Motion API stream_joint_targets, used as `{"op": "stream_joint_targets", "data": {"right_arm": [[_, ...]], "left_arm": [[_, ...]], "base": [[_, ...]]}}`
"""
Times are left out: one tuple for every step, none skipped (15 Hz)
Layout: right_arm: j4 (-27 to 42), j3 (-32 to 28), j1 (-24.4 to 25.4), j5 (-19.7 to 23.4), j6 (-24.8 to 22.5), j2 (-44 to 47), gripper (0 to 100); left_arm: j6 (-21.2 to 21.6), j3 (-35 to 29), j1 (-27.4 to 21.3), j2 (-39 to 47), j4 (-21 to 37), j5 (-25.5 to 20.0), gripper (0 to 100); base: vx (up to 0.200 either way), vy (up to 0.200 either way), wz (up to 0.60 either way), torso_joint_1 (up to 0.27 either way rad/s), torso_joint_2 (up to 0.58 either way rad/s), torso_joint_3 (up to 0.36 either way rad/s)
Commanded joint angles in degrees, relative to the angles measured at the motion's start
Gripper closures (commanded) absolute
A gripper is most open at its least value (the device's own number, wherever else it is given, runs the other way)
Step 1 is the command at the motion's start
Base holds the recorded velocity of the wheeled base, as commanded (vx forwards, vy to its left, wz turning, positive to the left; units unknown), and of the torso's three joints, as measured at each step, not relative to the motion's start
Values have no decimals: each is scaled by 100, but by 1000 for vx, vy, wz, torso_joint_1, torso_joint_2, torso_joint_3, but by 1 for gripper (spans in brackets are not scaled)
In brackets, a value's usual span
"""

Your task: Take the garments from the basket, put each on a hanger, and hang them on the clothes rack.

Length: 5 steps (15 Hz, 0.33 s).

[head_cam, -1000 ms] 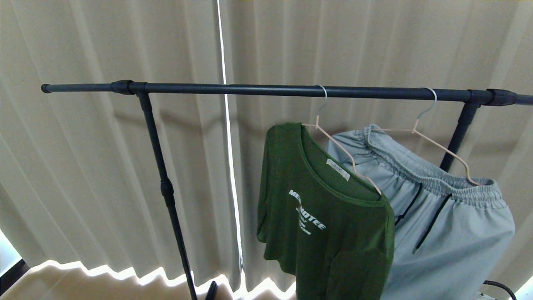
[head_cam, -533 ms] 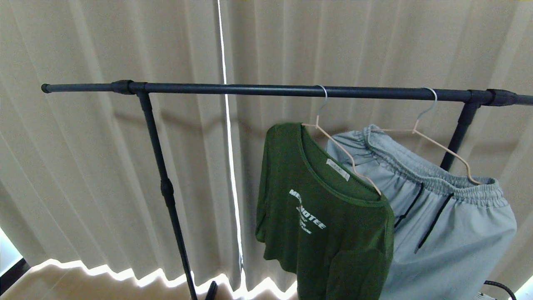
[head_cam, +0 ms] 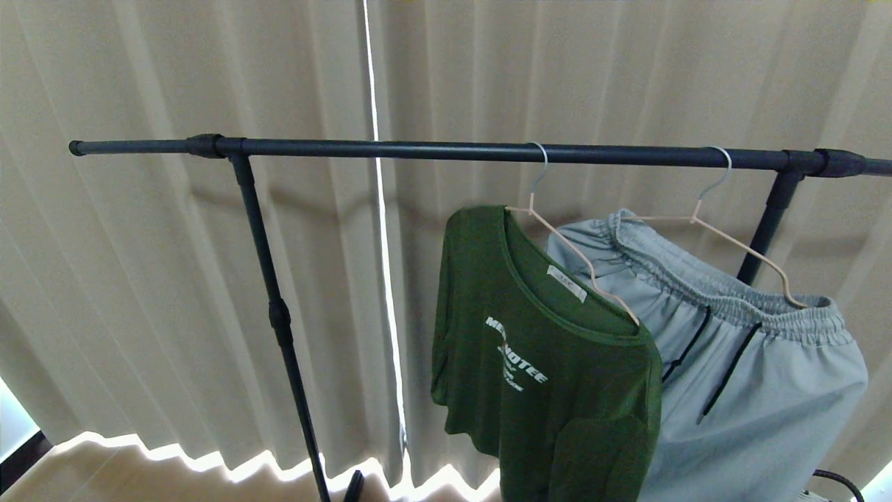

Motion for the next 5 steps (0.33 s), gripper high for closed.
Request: {"op": "stream_joint_targets", "data": {"right_arm": [[-2, 0, 2, 4, -1, -10, 0], [7, 0, 2, 4, -1, -10, 0], [7, 0, 2, 4, -1, -10, 0], [7, 0, 2, 4, -1, -10, 0], [7, 0, 2, -4, 7, -10, 0]], "left_arm": [[0, 0, 2, -16, -2, -1, 0], [0, 0, 2, -16, -2, -1, 0], [0, 0, 2, -16, -2, -1, 0], [0, 0, 2, -16, -2, -1, 0], [0, 0, 2, -16, -2, -1, 0]], "base": [[0, 0, 0, 0, 0, 0], [0, 0, 0, 0, 0, 0], [0, 0, 0, 0, 0, 0], [0, 0, 0, 0, 0, 0], [0, 0, 0, 0, 0, 0]]}}
